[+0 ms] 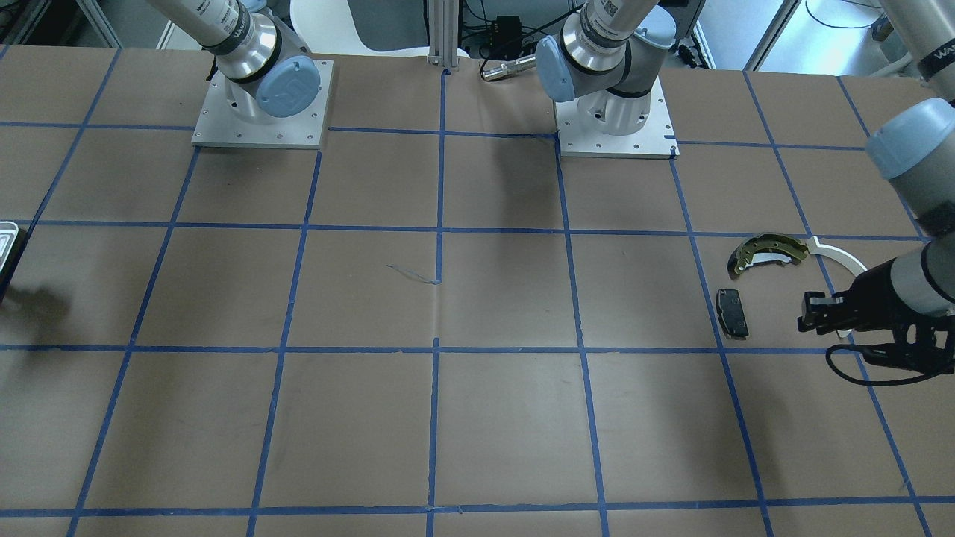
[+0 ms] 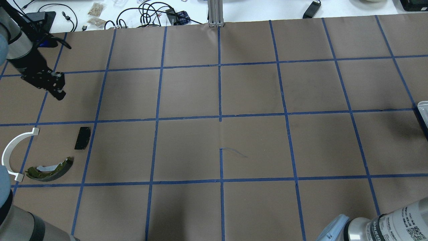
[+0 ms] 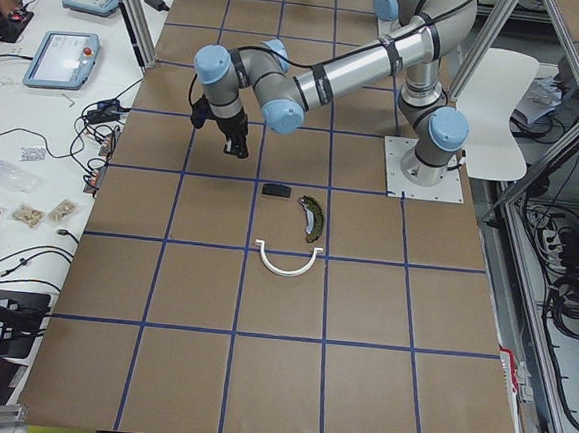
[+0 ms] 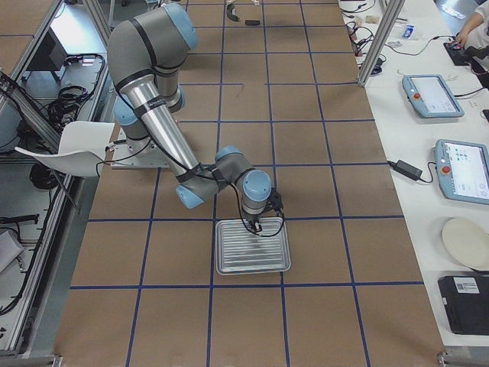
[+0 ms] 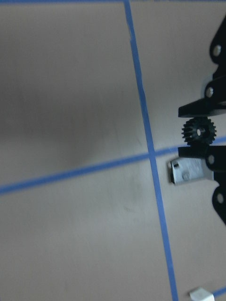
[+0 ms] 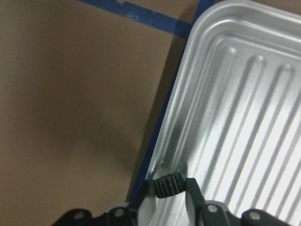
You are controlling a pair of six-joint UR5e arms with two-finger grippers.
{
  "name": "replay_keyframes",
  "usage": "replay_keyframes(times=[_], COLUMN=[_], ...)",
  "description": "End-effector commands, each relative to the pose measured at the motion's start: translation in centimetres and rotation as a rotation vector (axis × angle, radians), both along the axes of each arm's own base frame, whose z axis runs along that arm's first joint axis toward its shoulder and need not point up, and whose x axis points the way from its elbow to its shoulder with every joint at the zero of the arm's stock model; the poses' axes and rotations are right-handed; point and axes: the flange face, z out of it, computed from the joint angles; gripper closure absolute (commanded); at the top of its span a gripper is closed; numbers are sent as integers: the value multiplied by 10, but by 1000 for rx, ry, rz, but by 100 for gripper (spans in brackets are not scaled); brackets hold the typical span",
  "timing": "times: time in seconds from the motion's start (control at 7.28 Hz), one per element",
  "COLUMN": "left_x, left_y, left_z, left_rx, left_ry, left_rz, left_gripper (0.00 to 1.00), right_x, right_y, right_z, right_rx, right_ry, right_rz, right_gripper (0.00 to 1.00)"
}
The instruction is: Place bearing gear from tray to pile
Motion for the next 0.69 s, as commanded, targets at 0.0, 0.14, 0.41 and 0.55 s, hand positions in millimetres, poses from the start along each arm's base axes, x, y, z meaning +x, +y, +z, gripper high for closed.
replay_keyframes(times=[0.0, 0.14, 0.41, 0.55], left_x=[90, 117, 123, 122], left_y=[50, 69, 80, 81], left_z=[-30, -49, -91, -104], left_rx=[52, 66, 83, 77], left_ry=[19, 32, 46, 42], left_rz=[72, 122, 144, 143], left_gripper=[100, 100, 100, 100], right_x=[4, 14, 110, 185], right_y=[-3, -9, -60, -90], right_z=[15, 40, 75, 84], right_rx=[-15, -40, -76, -94], right_ry=[20, 51, 90, 91], right_rz=[4, -14, -50, -67], right_gripper=[87, 88, 88, 88])
